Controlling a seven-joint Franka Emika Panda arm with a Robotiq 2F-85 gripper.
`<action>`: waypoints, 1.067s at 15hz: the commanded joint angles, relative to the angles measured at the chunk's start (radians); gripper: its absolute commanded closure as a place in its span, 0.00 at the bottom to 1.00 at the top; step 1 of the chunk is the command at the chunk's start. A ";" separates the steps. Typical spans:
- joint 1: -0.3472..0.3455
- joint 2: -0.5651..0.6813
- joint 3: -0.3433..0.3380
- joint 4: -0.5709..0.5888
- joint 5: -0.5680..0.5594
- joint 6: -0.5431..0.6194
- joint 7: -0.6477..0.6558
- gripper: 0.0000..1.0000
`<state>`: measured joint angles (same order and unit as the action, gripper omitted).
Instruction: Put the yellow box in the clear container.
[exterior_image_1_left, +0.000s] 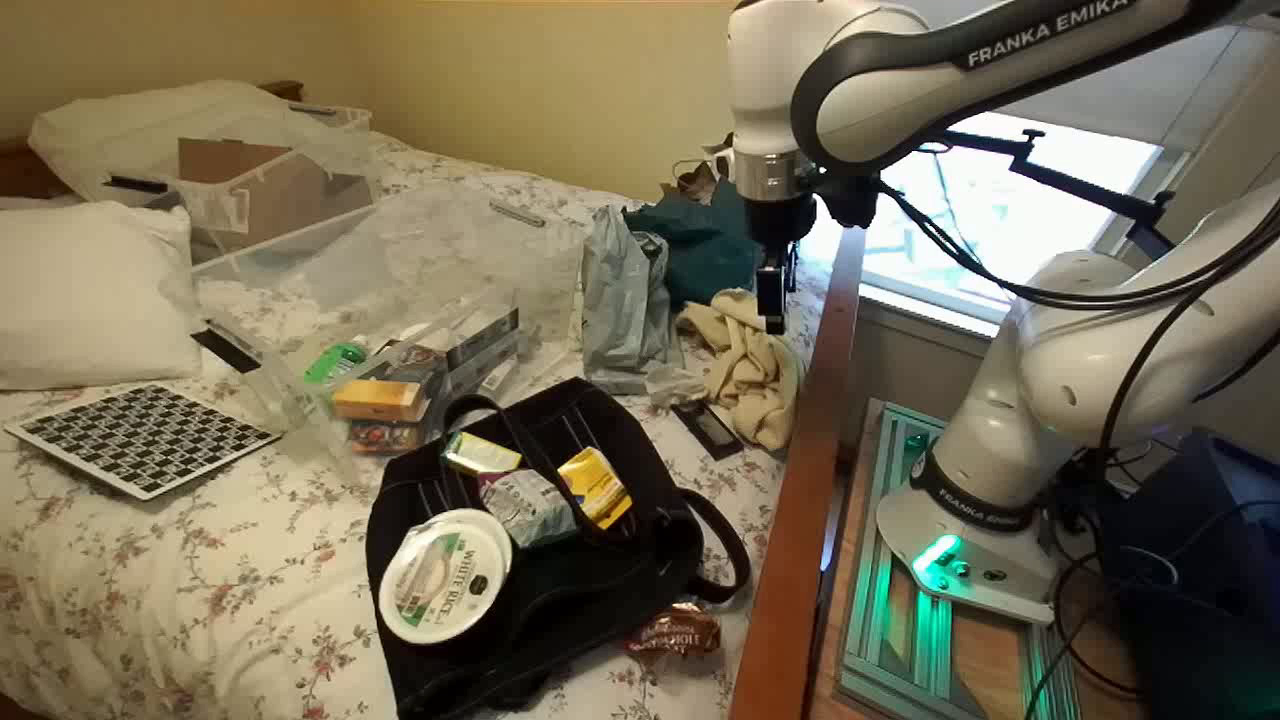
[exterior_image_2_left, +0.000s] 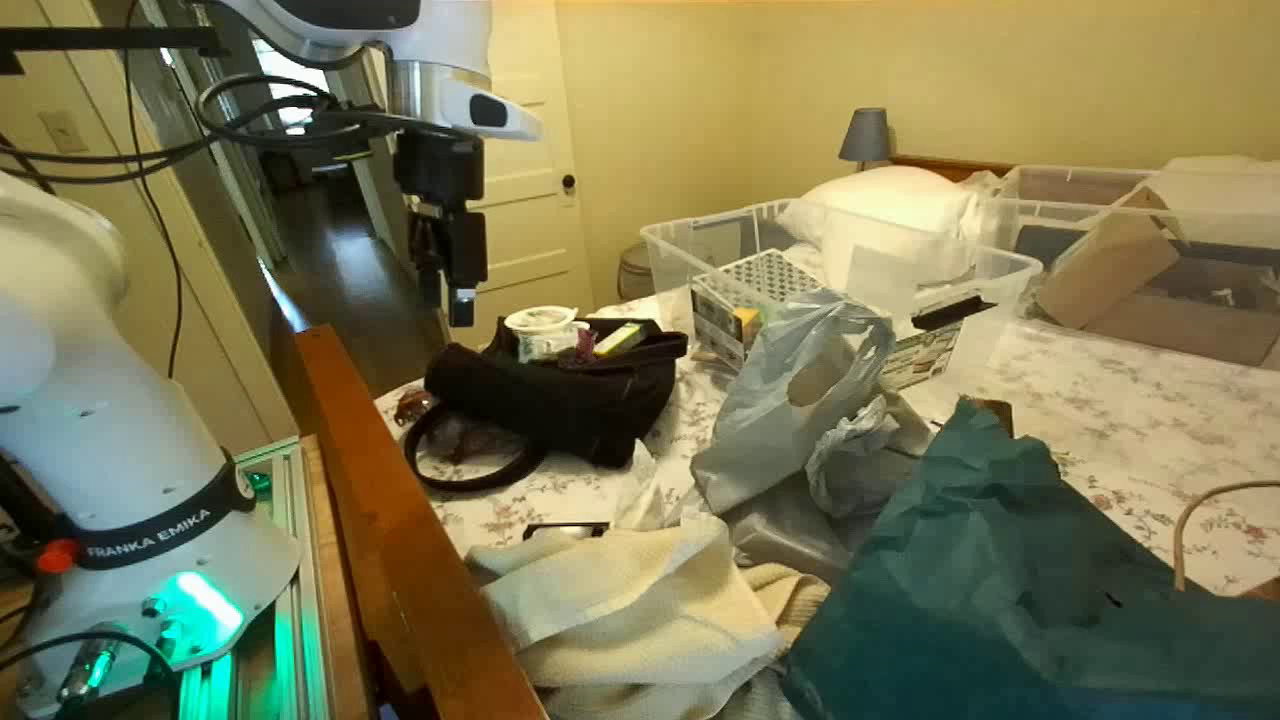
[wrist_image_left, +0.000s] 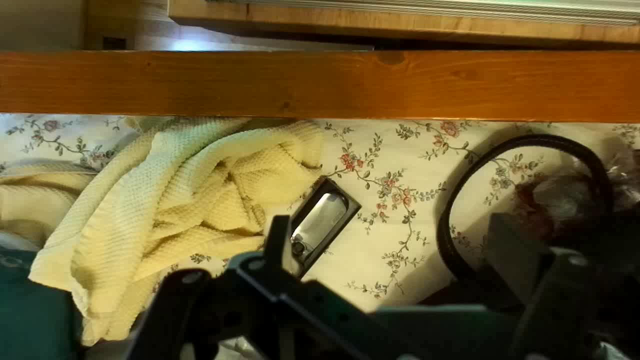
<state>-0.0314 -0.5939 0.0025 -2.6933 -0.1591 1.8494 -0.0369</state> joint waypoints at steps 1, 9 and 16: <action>0.006 0.000 -0.005 0.002 -0.002 -0.004 0.002 0.00; 0.089 0.061 0.034 0.041 0.028 0.100 -0.031 0.00; 0.193 0.186 0.083 0.108 0.038 0.388 -0.078 0.00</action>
<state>0.1390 -0.4836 0.0864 -2.6293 -0.1484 2.1582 -0.0585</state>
